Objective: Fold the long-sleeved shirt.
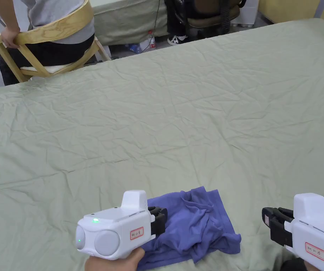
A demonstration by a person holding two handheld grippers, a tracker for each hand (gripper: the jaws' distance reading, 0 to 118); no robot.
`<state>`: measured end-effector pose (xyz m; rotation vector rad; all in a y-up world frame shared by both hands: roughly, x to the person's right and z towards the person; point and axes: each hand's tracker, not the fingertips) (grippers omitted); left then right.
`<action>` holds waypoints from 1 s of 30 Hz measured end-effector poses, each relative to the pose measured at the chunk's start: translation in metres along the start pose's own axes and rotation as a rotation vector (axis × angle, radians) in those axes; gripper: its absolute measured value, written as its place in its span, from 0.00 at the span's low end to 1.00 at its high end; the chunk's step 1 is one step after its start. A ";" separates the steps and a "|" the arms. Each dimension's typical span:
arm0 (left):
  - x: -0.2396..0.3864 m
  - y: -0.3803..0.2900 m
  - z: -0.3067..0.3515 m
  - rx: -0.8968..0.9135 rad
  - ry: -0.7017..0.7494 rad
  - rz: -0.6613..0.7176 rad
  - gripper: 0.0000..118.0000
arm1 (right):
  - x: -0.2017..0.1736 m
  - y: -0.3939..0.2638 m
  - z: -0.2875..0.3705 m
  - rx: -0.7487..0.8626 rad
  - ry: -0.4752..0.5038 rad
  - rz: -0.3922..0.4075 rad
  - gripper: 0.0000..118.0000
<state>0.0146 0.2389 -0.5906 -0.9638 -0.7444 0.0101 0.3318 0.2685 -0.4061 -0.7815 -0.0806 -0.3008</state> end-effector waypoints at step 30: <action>0.066 0.005 -0.032 -0.023 -0.044 -0.063 0.00 | -0.011 0.010 0.015 0.034 -0.027 0.051 0.00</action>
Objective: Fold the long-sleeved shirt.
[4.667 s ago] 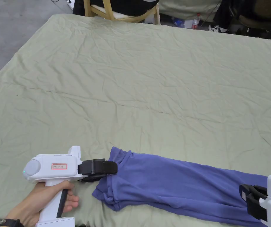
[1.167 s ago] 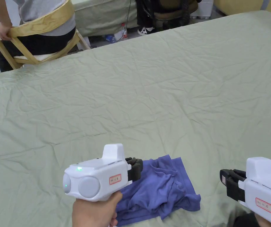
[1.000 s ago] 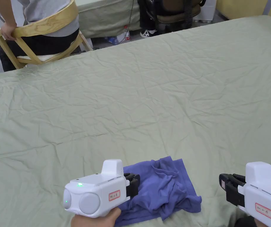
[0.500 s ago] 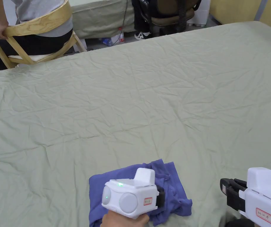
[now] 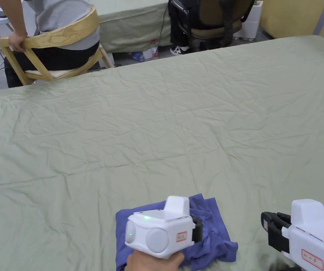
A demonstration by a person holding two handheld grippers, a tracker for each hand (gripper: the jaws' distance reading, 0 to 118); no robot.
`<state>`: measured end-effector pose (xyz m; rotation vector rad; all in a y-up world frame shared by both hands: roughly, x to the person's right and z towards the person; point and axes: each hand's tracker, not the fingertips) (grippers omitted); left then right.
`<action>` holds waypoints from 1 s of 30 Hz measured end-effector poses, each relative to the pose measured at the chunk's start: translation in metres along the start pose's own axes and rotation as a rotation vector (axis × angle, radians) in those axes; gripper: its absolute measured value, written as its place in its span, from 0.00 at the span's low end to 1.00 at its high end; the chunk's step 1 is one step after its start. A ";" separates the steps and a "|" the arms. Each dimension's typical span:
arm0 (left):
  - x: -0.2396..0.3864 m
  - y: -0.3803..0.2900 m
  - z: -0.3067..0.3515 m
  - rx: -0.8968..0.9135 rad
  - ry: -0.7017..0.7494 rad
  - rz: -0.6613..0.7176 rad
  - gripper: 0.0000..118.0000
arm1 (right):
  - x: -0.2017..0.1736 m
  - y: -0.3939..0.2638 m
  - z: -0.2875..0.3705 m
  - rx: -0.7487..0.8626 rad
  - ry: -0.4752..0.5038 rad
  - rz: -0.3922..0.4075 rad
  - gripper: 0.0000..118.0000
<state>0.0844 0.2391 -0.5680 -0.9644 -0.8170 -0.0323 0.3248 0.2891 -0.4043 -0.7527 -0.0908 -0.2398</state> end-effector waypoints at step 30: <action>-0.124 -0.072 0.160 0.166 0.314 0.275 0.00 | -0.112 0.067 -0.103 -0.382 0.173 0.381 0.00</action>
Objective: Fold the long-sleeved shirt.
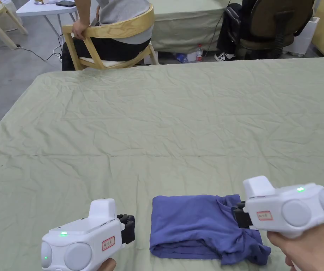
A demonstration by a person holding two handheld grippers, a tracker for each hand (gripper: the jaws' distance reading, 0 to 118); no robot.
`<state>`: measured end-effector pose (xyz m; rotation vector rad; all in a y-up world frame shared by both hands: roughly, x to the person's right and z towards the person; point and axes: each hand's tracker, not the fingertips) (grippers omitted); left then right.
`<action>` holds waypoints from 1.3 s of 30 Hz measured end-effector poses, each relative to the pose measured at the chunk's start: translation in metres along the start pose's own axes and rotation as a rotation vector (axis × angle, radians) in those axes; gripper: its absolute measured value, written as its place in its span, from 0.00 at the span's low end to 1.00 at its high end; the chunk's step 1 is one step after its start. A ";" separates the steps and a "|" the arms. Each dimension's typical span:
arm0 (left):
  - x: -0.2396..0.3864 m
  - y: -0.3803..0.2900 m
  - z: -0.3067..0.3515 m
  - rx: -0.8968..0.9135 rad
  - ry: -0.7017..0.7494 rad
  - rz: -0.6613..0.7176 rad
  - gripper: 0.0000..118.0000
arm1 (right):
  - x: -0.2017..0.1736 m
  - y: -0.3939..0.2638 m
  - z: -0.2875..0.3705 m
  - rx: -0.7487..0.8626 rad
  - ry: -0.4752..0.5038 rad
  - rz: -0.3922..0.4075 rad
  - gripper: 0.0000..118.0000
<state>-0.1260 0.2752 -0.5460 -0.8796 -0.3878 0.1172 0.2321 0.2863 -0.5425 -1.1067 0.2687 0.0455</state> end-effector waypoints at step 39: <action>-0.053 0.021 -0.200 -0.392 -0.650 0.319 0.79 | 0.027 0.002 -0.120 -0.194 0.034 0.005 0.00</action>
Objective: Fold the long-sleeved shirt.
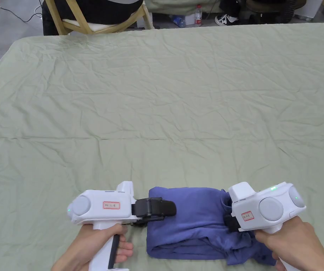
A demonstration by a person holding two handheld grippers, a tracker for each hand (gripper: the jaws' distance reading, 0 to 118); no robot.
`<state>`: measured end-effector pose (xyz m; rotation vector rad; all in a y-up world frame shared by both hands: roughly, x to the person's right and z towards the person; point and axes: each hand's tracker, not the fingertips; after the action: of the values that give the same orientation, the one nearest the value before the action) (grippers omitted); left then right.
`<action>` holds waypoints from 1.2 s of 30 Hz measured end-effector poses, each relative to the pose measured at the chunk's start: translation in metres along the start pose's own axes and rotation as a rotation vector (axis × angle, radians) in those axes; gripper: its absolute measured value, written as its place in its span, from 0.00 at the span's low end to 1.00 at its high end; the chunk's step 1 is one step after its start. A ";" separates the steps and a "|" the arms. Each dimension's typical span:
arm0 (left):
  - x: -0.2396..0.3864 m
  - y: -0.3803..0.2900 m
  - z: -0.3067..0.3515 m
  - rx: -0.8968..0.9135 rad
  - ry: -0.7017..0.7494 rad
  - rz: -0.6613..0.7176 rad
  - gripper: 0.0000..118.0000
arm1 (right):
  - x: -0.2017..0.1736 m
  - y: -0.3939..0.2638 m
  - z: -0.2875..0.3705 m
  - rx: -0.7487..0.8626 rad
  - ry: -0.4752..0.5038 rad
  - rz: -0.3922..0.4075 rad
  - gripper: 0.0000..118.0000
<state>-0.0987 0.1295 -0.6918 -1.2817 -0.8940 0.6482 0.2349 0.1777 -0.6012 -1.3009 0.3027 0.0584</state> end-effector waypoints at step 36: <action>0.036 -0.019 -0.013 0.014 0.187 -0.150 0.16 | -0.030 -0.078 0.125 0.466 -0.098 -0.086 0.00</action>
<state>-0.0705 0.1489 -0.6662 -1.2280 -0.8208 0.4085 0.2459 0.2792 -0.4909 -0.8436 0.1625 -0.0216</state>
